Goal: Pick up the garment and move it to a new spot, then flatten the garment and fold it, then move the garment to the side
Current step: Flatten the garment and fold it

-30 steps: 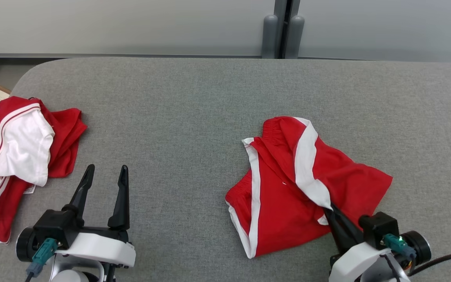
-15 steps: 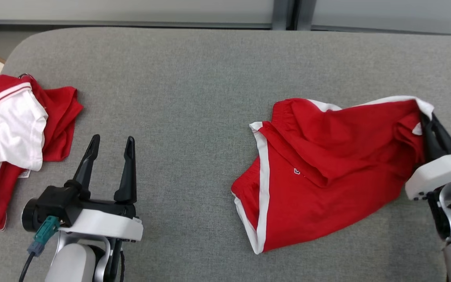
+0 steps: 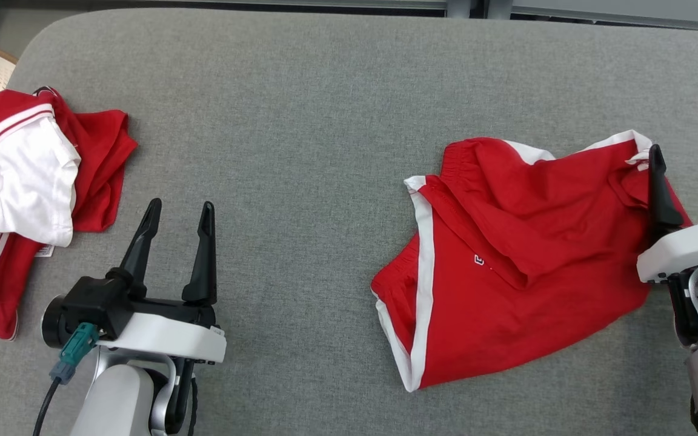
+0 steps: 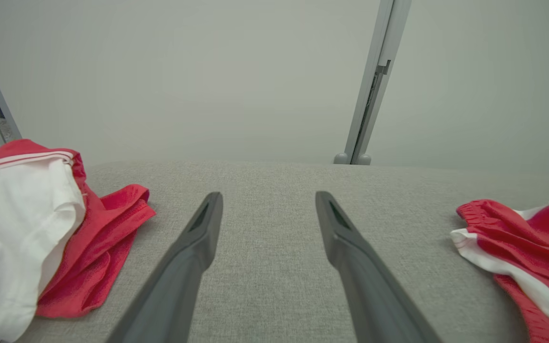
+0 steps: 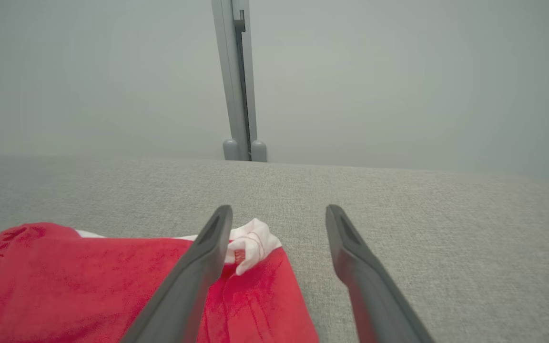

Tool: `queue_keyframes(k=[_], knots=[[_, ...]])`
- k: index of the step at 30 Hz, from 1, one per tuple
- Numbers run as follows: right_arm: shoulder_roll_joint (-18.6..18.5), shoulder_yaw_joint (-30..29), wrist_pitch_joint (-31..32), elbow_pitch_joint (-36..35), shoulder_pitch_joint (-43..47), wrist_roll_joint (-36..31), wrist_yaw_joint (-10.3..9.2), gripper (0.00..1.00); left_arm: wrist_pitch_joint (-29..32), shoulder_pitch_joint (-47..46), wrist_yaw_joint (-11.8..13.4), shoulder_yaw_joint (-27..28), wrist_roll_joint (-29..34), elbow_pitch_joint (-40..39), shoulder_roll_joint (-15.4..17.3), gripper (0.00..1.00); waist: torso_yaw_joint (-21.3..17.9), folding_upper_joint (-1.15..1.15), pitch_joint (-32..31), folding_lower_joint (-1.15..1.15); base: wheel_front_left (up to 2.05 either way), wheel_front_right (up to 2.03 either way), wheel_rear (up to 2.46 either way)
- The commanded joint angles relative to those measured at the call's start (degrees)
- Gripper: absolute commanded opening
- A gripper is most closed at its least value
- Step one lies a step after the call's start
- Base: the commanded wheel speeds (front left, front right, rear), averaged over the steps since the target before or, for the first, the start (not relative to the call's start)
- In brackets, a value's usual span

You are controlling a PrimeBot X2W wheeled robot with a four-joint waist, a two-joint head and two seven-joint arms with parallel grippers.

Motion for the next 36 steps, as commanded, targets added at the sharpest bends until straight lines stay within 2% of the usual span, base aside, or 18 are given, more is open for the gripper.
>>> queue_keyframes(k=[1,8,19,26,36], knots=[[-0.2,0.5,-1.9,-1.2,1.0,0.9,-0.02,1.00,-0.3,-0.5,0.0,0.3,-0.3,0.1,0.2,1.00,-0.6,0.00,-1.2,0.00,0.00,0.00,0.00],[0.7,3.8,-4.2,-12.9,7.3,0.9,-0.02,1.00,-0.4,1.8,0.6,1.3,-0.4,0.3,1.2,1.00,-2.5,0.00,-5.9,0.00,0.00,0.00,0.00],[5.3,6.6,3.9,-30.6,24.4,0.7,-0.02,1.00,1.8,8.5,2.2,1.6,-1.0,-1.8,2.5,1.00,-5.6,0.00,-12.9,0.00,0.00,0.00,0.00],[6.7,6.4,6.6,-35.2,28.6,0.7,-0.02,1.00,3.1,11.4,3.2,1.7,-1.3,-4.2,3.0,1.00,-6.3,0.00,-13.6,0.00,0.00,0.00,0.00],[7.0,6.4,7.6,-36.3,29.0,0.3,-0.02,1.00,4.0,11.4,3.4,1.1,-1.2,-5.8,3.5,1.00,-6.2,0.00,-13.1,0.00,0.00,0.00,0.00]])
